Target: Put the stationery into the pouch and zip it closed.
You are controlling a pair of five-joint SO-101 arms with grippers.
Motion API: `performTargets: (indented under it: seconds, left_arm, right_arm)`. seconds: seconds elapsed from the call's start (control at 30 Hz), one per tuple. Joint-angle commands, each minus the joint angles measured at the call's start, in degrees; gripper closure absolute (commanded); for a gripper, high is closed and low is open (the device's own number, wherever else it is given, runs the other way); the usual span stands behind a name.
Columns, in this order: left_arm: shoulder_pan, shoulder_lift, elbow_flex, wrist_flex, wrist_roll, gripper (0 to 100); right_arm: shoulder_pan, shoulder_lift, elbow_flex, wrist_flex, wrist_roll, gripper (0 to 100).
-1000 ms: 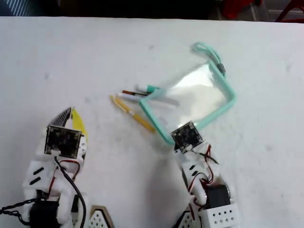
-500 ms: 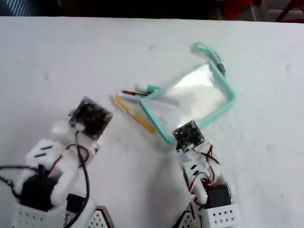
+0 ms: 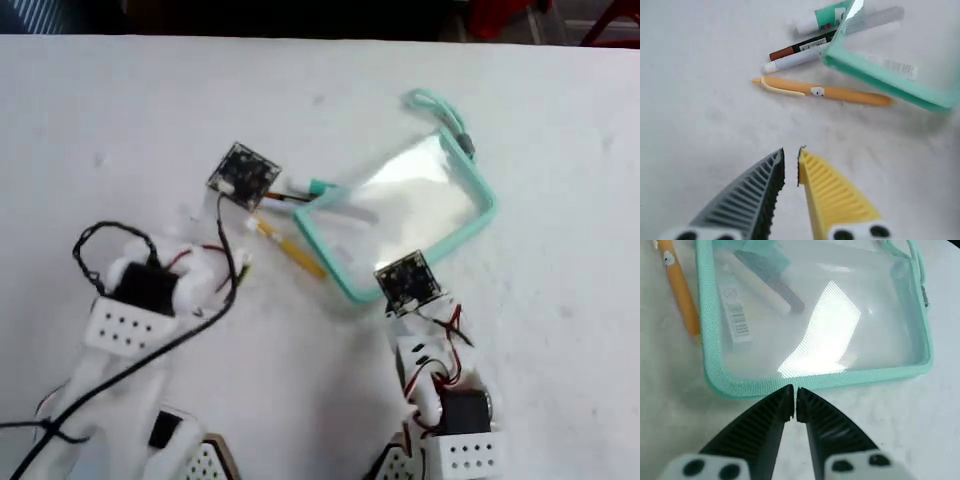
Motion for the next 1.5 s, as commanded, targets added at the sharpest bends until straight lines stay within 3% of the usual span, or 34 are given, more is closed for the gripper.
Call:
performTargets:
  seconds: [0.0, 0.13, 0.27, 0.43, 0.8, 1.1, 1.23, 1.47]
  left_arm:
    - [3.7, 2.9, 2.5, -5.5, 1.4, 92]
    - [6.2, 1.2, 5.8, -9.2, 2.4, 92]
    - [5.6, -1.8, 8.6, -10.0, -1.0, 92]
    - [2.9, -4.0, 12.9, -14.9, 1.3, 92]
    - [-0.2, -3.9, 10.9, -12.0, 1.4, 92]
    - [-6.1, 13.3, 0.6, -8.4, 1.5, 92]
    - [-6.1, 16.2, -1.1, -8.3, 1.9, 92]
    - [-8.8, 16.2, -1.4, -8.2, 6.2, 92]
  right_arm:
    - [-0.1, -0.6, 0.4, 0.3, 0.7, 98.1]
    - [-0.9, -0.5, 0.4, 0.4, 0.9, 98.1]
    - [0.8, -0.5, 0.4, 0.0, 0.4, 98.1]
    - [1.4, -0.5, 0.3, 0.0, 0.4, 98.1]
    - [6.0, -0.2, -14.2, 6.0, 0.4, 98.1]
    - [5.2, 0.7, -31.0, 12.3, 0.4, 98.1]
    - [3.8, 10.5, -39.6, 12.2, -1.1, 98.1]
    - [4.0, 42.8, -62.7, 16.2, -9.1, 98.1]
